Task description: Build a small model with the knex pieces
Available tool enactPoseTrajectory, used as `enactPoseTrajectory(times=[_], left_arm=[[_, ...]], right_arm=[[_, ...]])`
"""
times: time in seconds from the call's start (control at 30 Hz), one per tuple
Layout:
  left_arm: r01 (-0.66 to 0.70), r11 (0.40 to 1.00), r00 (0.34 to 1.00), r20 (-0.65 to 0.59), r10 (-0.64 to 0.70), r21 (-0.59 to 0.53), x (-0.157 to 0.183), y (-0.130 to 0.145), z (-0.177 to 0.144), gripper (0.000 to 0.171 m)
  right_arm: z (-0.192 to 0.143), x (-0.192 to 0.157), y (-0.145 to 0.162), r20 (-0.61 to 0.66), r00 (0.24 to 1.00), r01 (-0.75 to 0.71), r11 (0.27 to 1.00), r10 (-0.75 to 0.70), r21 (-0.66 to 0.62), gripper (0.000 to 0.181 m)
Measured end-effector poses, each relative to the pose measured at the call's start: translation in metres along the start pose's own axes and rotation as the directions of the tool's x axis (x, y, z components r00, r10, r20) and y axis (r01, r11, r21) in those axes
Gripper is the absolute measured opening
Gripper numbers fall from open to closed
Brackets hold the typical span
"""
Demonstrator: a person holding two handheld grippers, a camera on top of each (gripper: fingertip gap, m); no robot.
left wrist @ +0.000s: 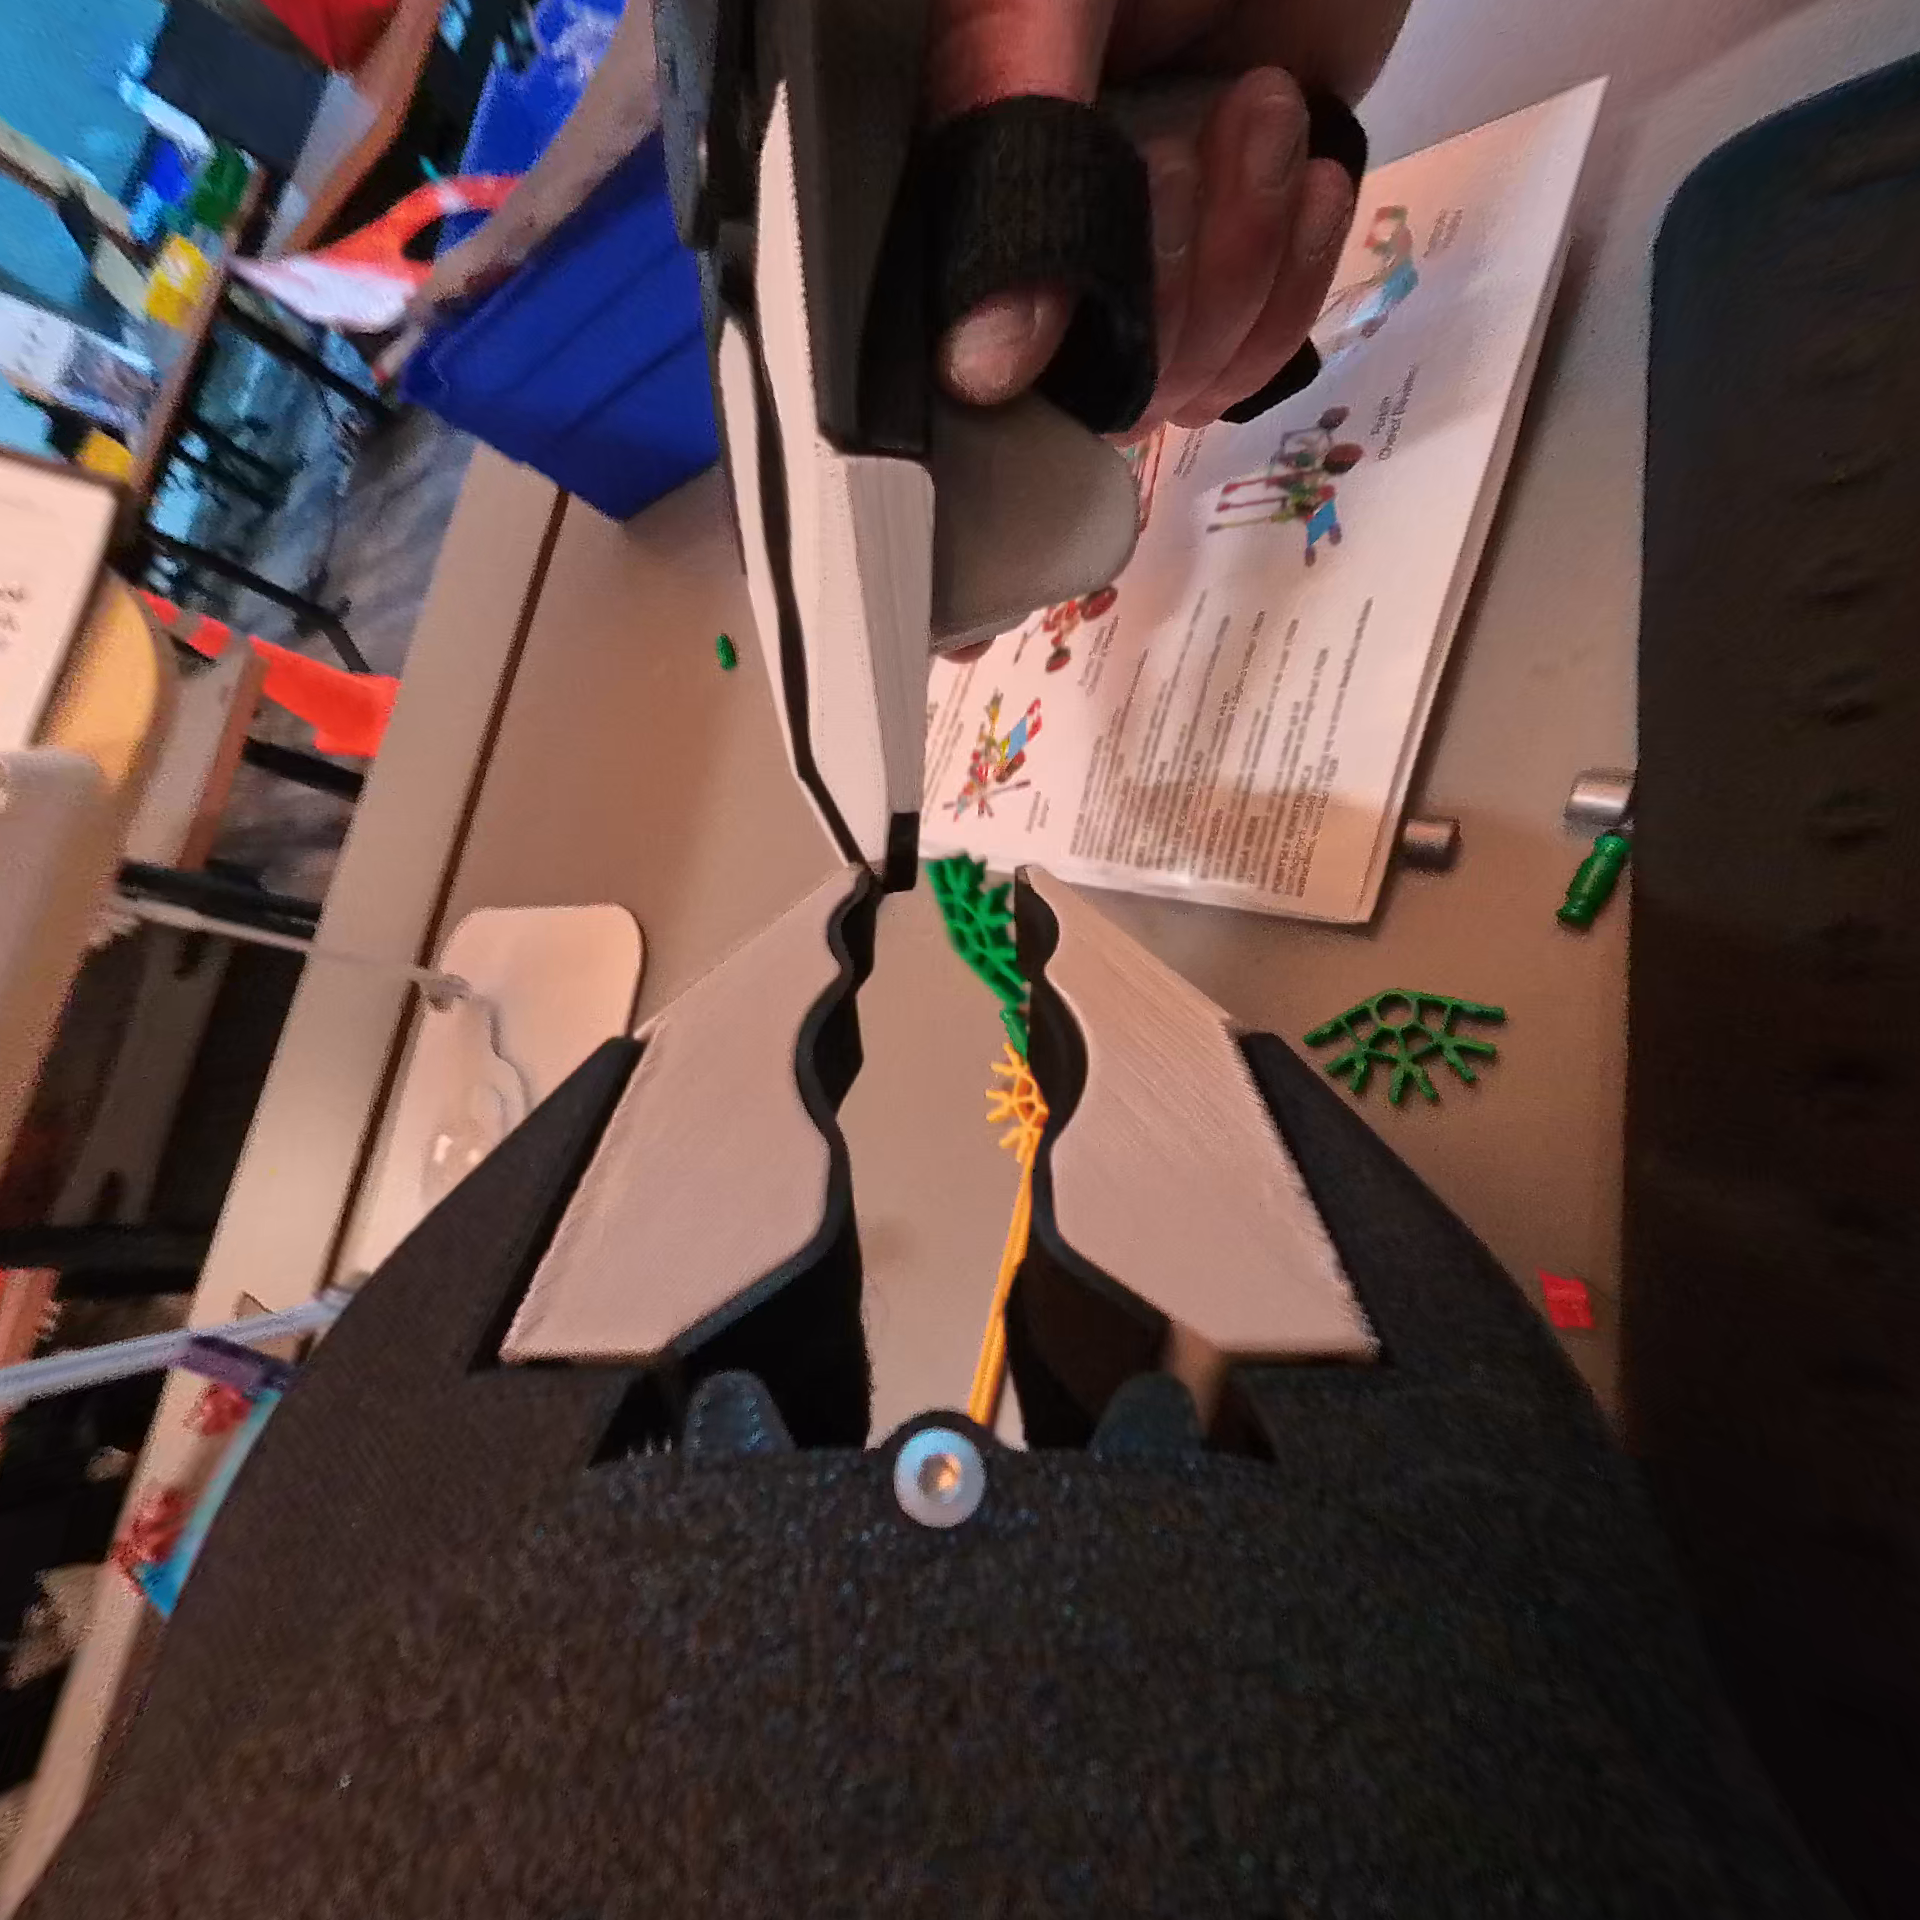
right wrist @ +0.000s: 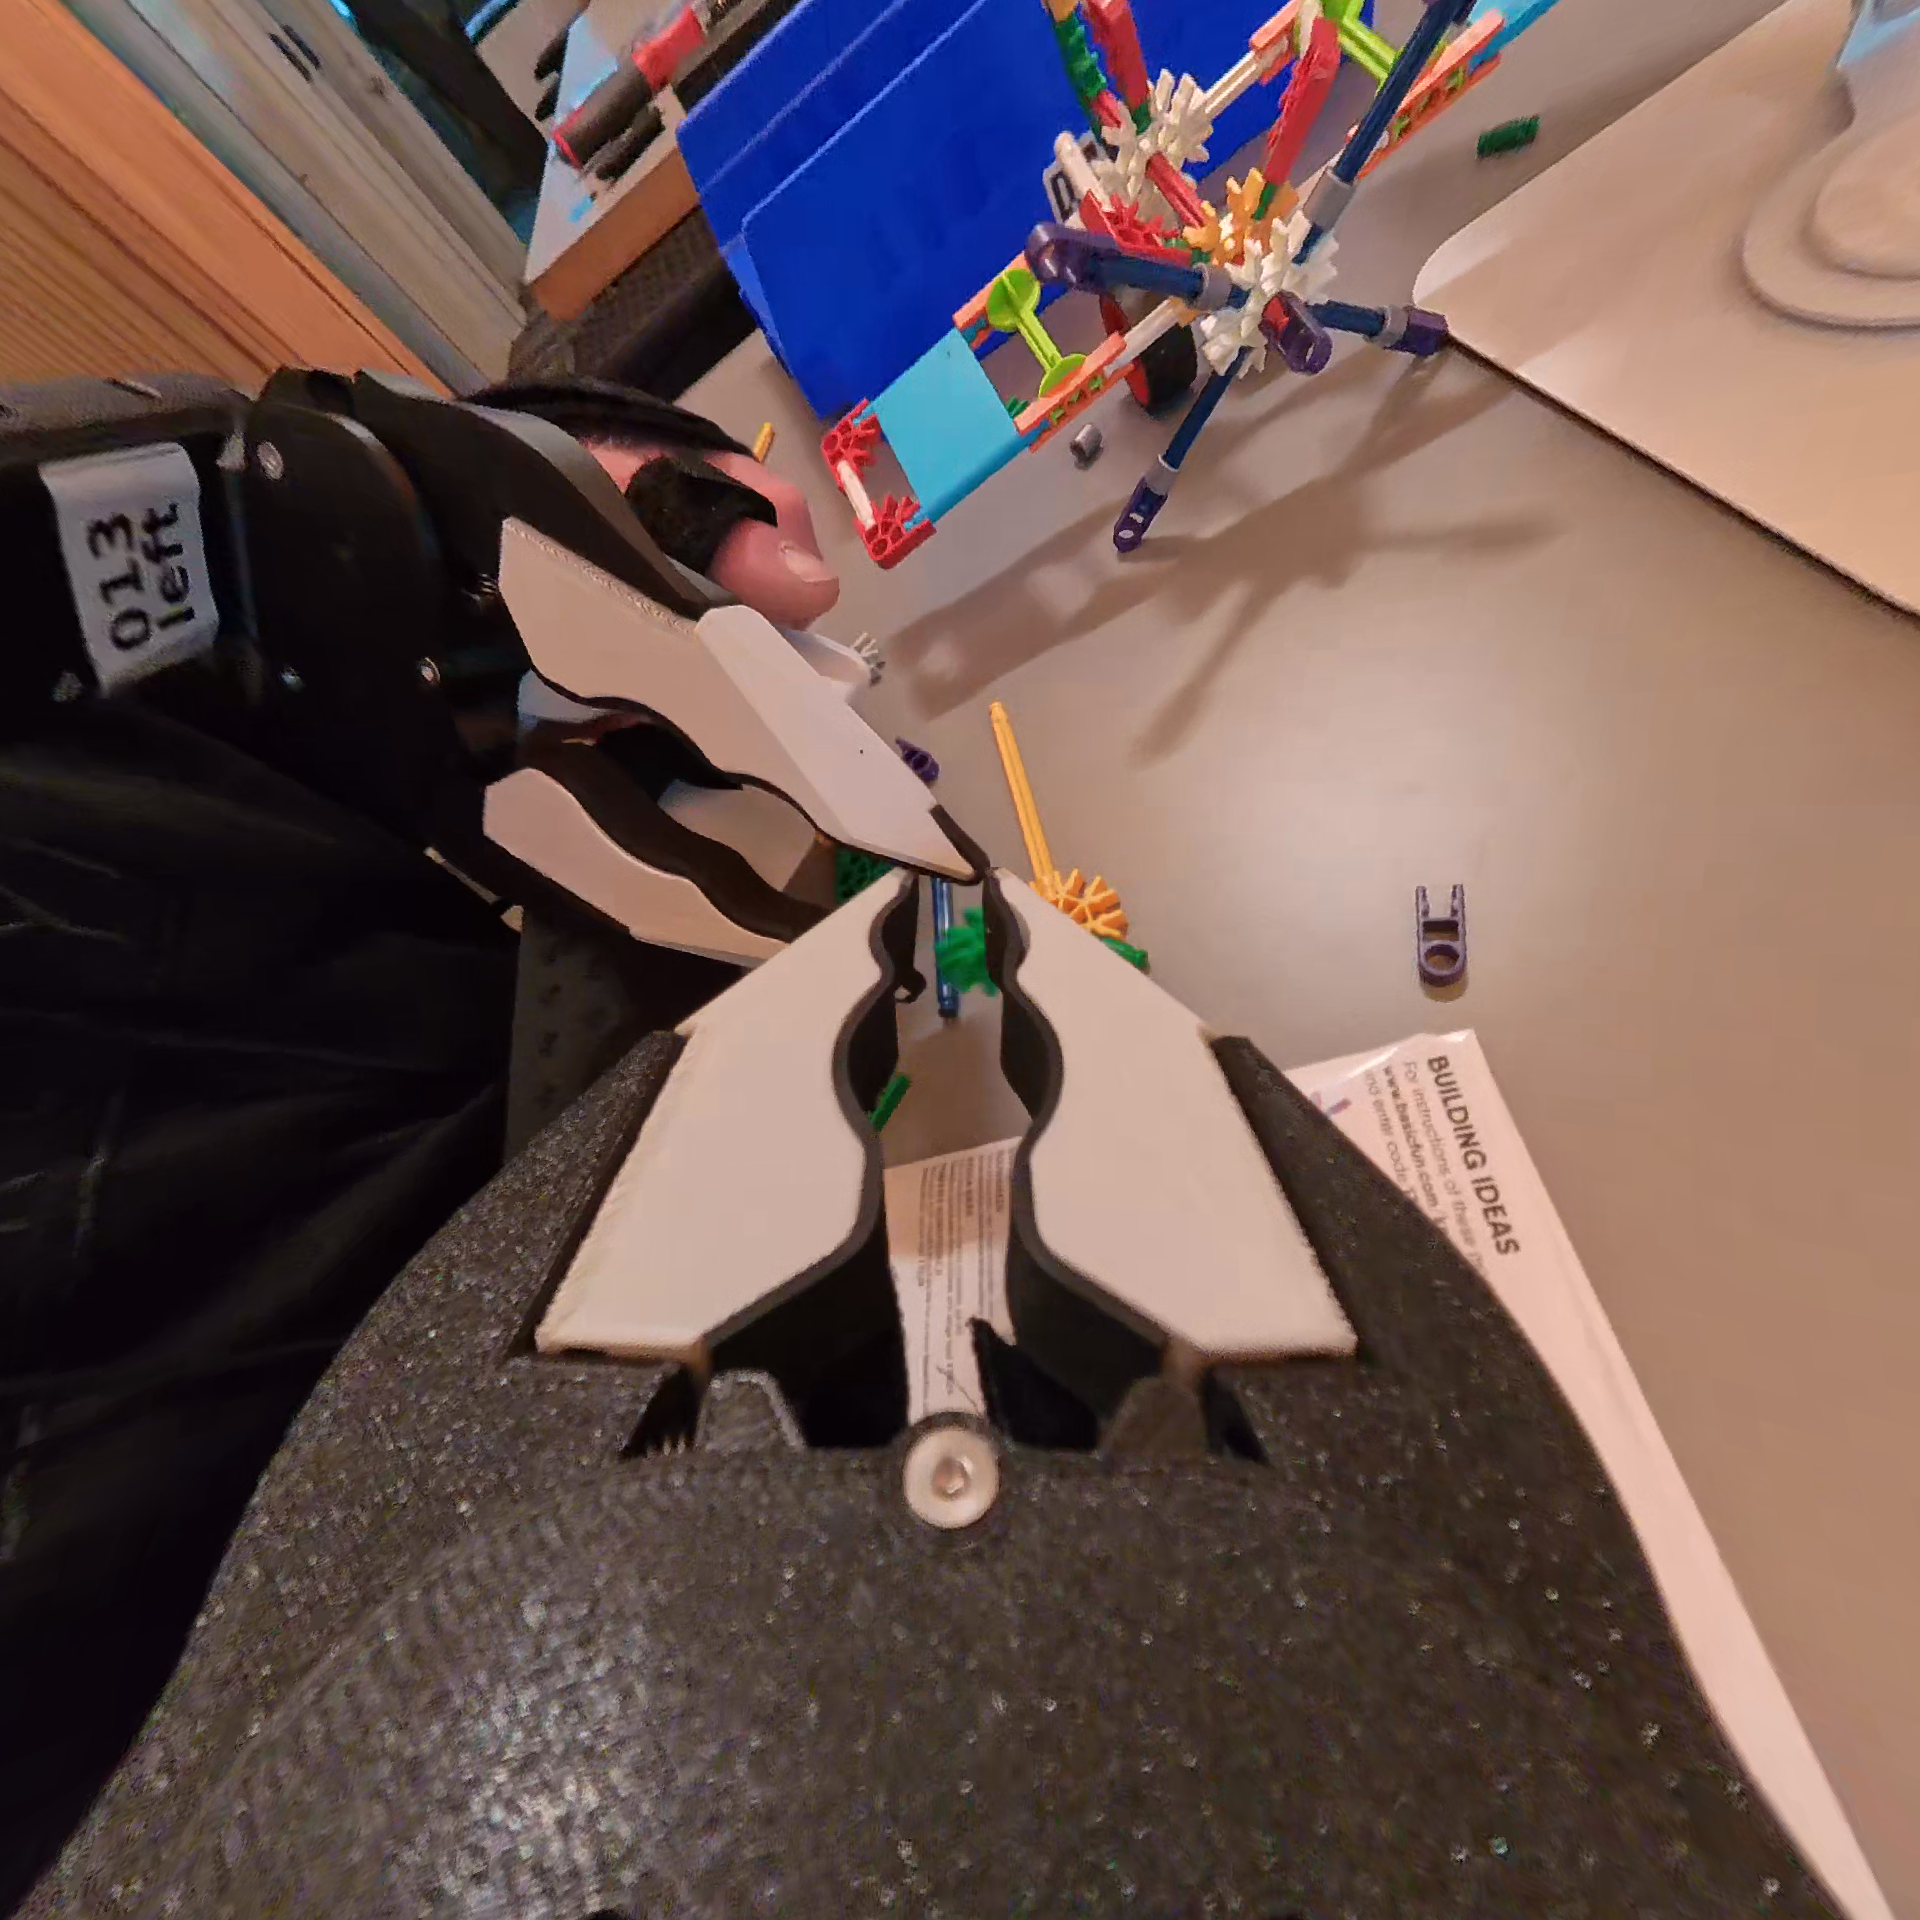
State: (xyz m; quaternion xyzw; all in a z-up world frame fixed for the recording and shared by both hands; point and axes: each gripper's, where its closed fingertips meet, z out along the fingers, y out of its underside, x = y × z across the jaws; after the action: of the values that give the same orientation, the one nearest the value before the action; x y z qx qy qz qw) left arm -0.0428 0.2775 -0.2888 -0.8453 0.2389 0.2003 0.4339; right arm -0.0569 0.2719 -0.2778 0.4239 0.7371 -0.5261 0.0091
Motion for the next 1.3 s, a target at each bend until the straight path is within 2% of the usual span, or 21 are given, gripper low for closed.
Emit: enactPoseTrajectory(times=[0.07,0.17,0.3,0.4,0.5,0.57,0.67,0.77,0.97,1.03,1.1,1.17,1.2,1.27,1.3], left_arm=[[0.062,0.996,0.998,-0.009,-0.063,-0.065,-0.001,0.013,0.001,0.031],[0.140,0.980,0.989,-0.028,-0.145,-0.139,0.004,0.032,0.001,0.035],[0.180,0.967,0.973,-0.111,-0.202,-0.179,0.020,0.044,0.003,0.032],[0.201,0.953,0.962,-0.140,-0.236,-0.228,0.026,0.055,0.006,0.032],[0.235,0.947,0.954,-0.133,-0.268,-0.220,0.024,0.054,0.005,0.032],[0.258,0.939,0.946,-0.141,-0.293,-0.226,0.025,0.054,0.005,0.032],[0.282,0.926,0.937,-0.136,-0.322,-0.251,0.026,0.060,0.007,0.034],[0.281,0.923,0.935,-0.141,-0.325,-0.263,0.029,0.063,0.008,0.035],[0.293,0.916,0.923,-0.171,-0.346,-0.272,0.034,0.066,0.010,0.035],[0.288,0.916,0.922,-0.177,-0.343,-0.279,0.035,0.067,0.010,0.035],[0.283,0.917,0.922,-0.185,-0.341,-0.281,0.037,0.067,0.010,0.035],[0.279,0.917,0.923,-0.186,-0.338,-0.285,0.038,0.068,0.009,0.035],[0.277,0.918,0.923,-0.187,-0.337,-0.284,0.038,0.068,0.009,0.035],[0.279,0.918,0.924,-0.181,-0.337,-0.283,0.037,0.068,0.007,0.035],[0.284,0.918,0.923,-0.179,-0.340,-0.276,0.035,0.067,0.006,0.035]], right_arm=[[0.006,0.010,0.002,-0.020,1.000,-0.011,1.000,0.011,-0.028,0.000],[0.011,0.024,0.006,-0.022,0.998,-0.066,0.997,0.065,-0.049,0.000],[0.012,0.028,0.013,-0.053,0.998,-0.035,0.992,0.028,-0.119,0.000],[-0.002,0.042,0.011,-0.154,0.987,0.016,0.989,-0.039,-0.147,0.001],[-0.021,0.067,0.006,-0.295,0.948,0.060,0.979,-0.116,-0.194,0.017],[-0.021,0.077,0.006,-0.330,0.929,0.081,0.965,-0.164,-0.251,0.025],[-0.002,0.085,0.010,-0.341,0.907,0.118,0.928,-0.246,-0.355,0.030],[0.017,0.098,0.017,-0.384,0.887,0.080,0.905,-0.255,-0.417,0.030],[0.039,0.100,0.020,-0.386,0.874,0.106,0.890,-0.297,-0.443,0.032],[0.044,0.096,0.020,-0.345,0.880,0.146,0.875,-0.328,-0.461,0.030],[0.050,0.084,0.026,-0.206,0.876,0.283,0.811,-0.436,-0.511,0.000],[0.051,0.079,0.032,-0.070,0.799,0.468,0.691,-0.597,-0.551,0.000],[0.048,0.082,0.032,-0.053,0.785,0.480,0.660,-0.617,-0.578,0.000],[0.040,0.092,0.025,-0.113,0.788,0.414,0.658,-0.605,-0.629,0.001],[0.039,0.091,0.018,-0.146,0.799,0.391,0.688,-0.584,-0.612,0.002]])
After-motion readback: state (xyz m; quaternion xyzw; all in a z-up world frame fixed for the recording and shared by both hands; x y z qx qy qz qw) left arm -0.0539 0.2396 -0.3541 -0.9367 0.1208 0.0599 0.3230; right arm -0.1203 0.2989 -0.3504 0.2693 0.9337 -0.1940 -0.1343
